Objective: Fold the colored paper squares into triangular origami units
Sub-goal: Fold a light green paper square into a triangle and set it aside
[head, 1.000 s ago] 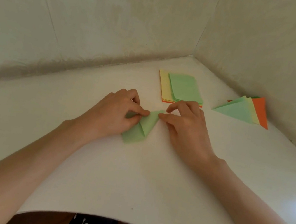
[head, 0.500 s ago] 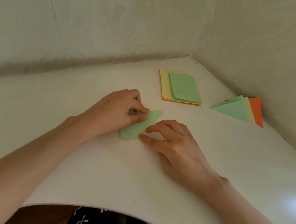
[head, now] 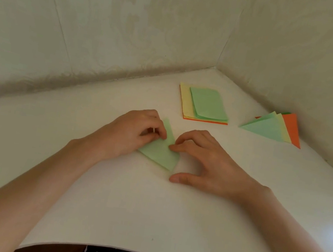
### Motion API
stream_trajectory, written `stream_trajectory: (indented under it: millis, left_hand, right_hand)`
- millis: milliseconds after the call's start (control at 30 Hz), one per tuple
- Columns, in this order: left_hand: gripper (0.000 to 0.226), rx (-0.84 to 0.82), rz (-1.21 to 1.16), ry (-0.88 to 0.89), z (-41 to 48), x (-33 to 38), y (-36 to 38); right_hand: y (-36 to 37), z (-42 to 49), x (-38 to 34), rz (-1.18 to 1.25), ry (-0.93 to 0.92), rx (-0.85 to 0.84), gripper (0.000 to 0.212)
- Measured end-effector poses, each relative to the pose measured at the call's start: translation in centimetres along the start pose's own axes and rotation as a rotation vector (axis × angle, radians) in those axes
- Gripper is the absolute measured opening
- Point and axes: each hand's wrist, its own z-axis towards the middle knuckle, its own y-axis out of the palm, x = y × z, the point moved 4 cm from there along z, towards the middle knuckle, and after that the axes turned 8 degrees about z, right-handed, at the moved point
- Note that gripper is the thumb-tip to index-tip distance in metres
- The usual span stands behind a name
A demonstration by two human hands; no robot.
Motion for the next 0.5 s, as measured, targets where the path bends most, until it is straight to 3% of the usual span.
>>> stream_trajectory:
  millis: [200, 367, 500]
  left_hand:
    - [0.02, -0.074, -0.008, -0.054, -1.2, 0.7, -0.8]
    - [0.046, -0.236, 0.001, -0.033, -2.1, 0.8, 0.1]
    - [0.041, -0.237, -0.091, -0.027, -1.8, 0.1, 0.2]
  right_hand:
    - [0.1, 0.1, 0.1, -0.066, -0.091, 0.116, 0.04]
    - [0.0, 0.1, 0.2, -0.045, -0.13, 0.165, 0.028]
    - [0.1, 0.3, -0.3, 0.096, -0.049, 0.182, 0.021]
